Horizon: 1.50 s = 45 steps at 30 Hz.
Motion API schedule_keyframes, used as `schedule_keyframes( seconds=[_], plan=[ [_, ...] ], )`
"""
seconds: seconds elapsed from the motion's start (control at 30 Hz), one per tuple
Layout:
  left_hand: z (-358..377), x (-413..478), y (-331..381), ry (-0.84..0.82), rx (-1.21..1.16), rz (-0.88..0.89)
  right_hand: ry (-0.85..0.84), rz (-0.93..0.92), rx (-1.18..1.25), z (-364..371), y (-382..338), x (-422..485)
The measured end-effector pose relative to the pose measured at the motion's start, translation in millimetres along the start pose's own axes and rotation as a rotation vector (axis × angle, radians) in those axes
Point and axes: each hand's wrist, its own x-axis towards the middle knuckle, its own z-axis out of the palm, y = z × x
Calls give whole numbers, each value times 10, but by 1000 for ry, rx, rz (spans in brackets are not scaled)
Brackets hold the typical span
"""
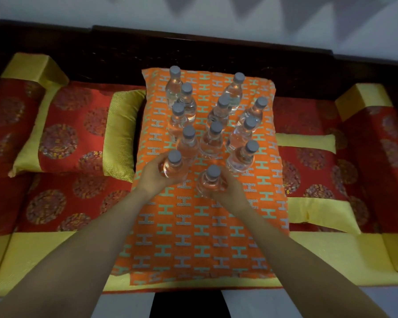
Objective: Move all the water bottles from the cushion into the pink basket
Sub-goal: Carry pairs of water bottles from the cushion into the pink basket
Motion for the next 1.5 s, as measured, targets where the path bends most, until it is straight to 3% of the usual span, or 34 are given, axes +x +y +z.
schedule_keyframes(
  seconds=[0.2, 0.47, 0.7, 1.13, 1.3, 1.5],
  plan=[
    [-80, -74, -14, 36, -77, -83, 34, 9, 67, -72, -15, -22],
    [-101, -217, 246, 7, -49, 4, 87, 45, 144, -229, -90, -126],
    [187, -258, 590, -82, -29, 43, 277, 108, 208, -722, -90, -536],
    [1780, -478, 1821, -432, 36, 319, 791, 290, 291, -2308, 347, -2401],
    [2666, -938, 2431, -589, 32, 403, 992, 346, 250, -3062, 601, -3477],
    [3881, -1694, 2919, -710, 29, 429, 1110, 380, 243, -3891, 1066, -4860]
  ],
)
